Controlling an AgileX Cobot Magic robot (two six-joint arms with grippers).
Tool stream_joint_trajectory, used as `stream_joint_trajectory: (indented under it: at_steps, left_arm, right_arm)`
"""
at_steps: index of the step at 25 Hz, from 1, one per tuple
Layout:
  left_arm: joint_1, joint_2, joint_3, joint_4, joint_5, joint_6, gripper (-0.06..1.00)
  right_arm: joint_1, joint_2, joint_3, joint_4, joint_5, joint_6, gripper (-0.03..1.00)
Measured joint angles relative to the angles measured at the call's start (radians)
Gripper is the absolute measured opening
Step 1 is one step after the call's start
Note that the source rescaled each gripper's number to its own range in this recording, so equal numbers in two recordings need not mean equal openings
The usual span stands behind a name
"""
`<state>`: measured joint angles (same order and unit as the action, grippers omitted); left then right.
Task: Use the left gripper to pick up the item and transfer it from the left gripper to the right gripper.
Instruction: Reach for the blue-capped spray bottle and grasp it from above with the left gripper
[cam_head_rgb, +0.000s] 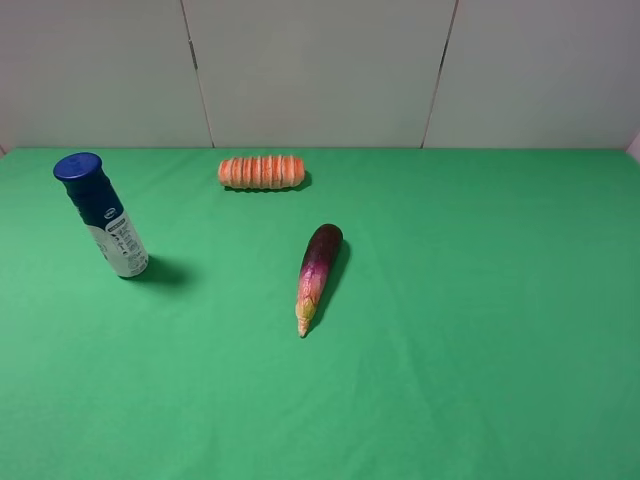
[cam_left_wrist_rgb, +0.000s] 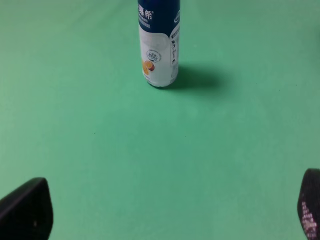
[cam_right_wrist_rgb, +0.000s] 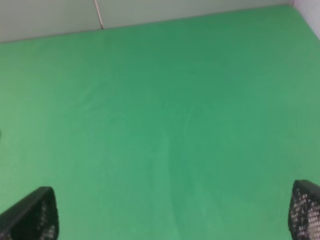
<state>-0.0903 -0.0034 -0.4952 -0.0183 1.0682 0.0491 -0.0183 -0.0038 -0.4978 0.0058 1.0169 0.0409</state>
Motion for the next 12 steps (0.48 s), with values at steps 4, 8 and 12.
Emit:
stream_joint_trajectory:
  at_steps: [4,8,12]
  left_arm:
    - [0.0,0.0,0.0,0.0,0.0,0.0,1.0]
    - [0.0,0.0,0.0,0.0,0.0,0.0,1.0]
    - [0.0,0.0,0.0,0.0,0.0,0.0,1.0]
  right_arm:
    - [0.0,0.0,0.0,0.0,0.0,0.0,1.0]
    - [0.0,0.0,0.0,0.0,0.0,0.0,1.0]
    - [0.0,0.0,0.0,0.0,0.0,0.0,1.0]
